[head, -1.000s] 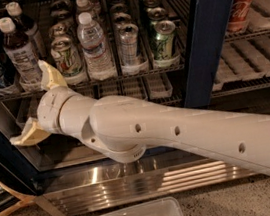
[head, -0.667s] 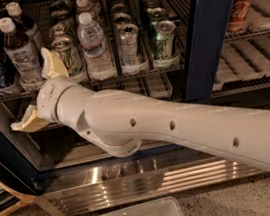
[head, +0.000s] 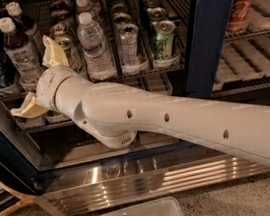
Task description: Pick blue plastic bottle from top shelf of fridge
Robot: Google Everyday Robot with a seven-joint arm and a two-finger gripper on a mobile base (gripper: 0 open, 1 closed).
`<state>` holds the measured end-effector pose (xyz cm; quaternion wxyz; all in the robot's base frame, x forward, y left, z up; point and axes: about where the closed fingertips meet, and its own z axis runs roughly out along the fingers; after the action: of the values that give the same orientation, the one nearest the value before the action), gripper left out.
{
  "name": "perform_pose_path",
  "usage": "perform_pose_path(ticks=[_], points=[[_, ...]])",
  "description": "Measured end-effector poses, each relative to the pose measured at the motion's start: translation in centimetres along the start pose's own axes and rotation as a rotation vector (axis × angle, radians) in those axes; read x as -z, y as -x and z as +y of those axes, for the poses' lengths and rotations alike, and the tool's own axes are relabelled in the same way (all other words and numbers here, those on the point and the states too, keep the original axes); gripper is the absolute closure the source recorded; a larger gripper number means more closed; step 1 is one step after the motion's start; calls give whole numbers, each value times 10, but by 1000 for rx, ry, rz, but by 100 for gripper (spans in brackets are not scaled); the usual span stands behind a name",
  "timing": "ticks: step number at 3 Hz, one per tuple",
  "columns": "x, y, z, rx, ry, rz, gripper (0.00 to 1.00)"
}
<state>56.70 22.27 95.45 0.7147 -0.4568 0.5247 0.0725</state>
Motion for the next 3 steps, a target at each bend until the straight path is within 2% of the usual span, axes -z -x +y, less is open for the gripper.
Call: perform_pose_path(ticks=[2,3], points=[[-39,-1,14,-30,61,-44,0],[-54,0,9,-35,54,-55,0]])
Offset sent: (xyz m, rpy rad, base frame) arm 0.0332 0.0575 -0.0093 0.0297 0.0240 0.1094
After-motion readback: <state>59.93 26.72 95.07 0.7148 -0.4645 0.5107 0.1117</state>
